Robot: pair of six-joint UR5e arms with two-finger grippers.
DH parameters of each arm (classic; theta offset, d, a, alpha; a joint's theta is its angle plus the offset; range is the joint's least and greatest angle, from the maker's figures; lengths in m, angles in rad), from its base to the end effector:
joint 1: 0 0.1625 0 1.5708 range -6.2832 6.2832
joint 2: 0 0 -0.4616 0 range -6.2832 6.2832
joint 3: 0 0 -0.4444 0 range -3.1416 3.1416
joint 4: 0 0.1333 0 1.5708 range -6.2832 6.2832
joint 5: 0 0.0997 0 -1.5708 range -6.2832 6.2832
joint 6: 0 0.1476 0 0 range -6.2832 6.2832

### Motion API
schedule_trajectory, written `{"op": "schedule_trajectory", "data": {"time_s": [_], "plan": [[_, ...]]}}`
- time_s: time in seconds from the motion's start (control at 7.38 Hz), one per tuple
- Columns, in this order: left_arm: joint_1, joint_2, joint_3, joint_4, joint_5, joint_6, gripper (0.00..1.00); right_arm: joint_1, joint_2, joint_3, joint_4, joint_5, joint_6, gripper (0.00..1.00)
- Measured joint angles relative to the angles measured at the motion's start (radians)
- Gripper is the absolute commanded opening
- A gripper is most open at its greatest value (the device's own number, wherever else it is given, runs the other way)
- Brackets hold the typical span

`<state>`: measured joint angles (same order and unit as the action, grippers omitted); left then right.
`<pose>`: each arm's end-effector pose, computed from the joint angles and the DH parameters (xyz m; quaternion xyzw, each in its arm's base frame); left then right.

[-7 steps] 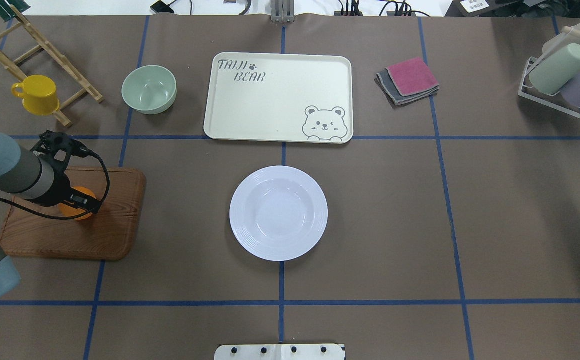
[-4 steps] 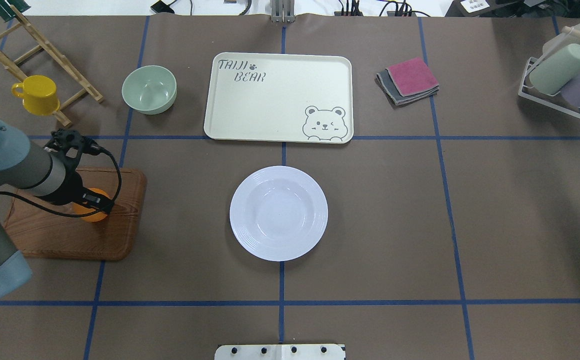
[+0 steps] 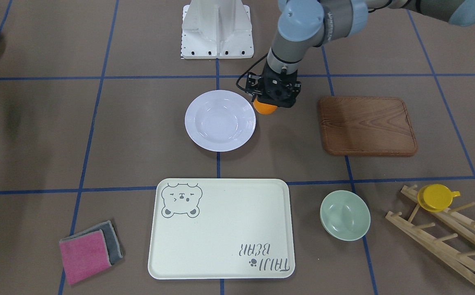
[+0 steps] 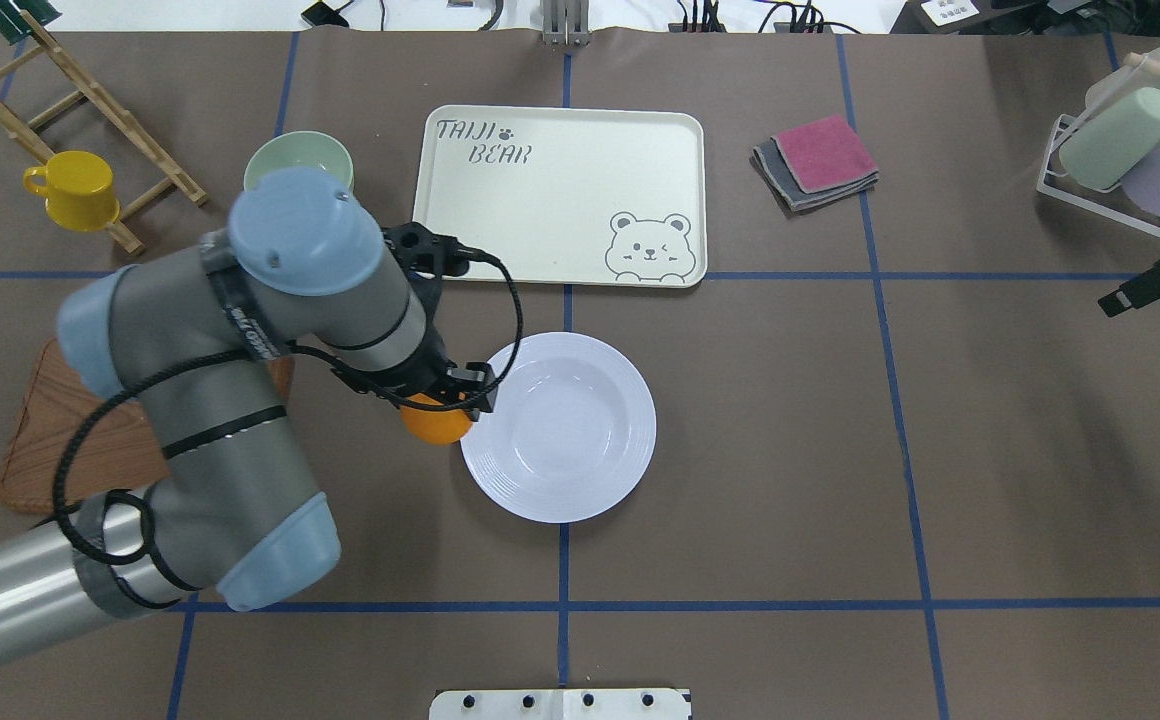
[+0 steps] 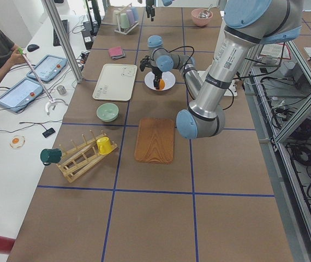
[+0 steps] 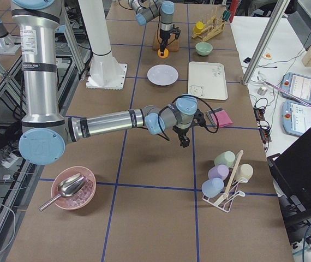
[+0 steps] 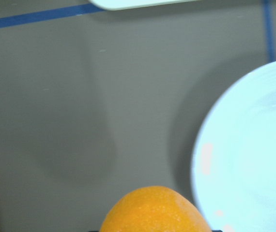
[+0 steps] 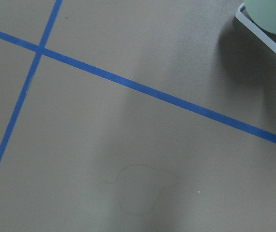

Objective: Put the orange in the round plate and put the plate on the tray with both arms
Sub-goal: 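Carry the orange with the left gripper and lower it onto the white plate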

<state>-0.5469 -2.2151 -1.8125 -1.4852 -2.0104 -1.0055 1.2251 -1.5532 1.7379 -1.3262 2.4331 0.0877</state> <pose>0.5814 -0.4365 0.2088 0.0302 0.4289 0.0932 0.8980 -0.1751 -0.5487 0.5882 0.1012 -0.4404 -0.2025 0.8688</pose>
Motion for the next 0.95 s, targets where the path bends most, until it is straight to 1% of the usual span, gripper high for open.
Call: {"op": "schedule_trajectory", "data": {"time_s": [0.27, 0.54, 0.68, 0.95], "plan": [[0.041, -0.124, 0.137, 0.001, 0.038, -0.017, 0.00, -0.023, 0.009, 0.001, 0.010, 0.000, 0.009, 1.00], [0.087, -0.191, 0.239, 0.001, 0.067, -0.016, 0.00, -0.032, 0.016, 0.001, 0.011, 0.000, 0.022, 1.00], [0.108, -0.212, 0.271, 0.000, 0.097, -0.012, 0.00, -0.036, 0.020, 0.001, 0.011, 0.000, 0.029, 1.00], [0.124, -0.229, 0.307, -0.001, 0.119, -0.006, 0.00, -0.039, 0.022, -0.002, 0.012, 0.000, 0.033, 1.00]]}}
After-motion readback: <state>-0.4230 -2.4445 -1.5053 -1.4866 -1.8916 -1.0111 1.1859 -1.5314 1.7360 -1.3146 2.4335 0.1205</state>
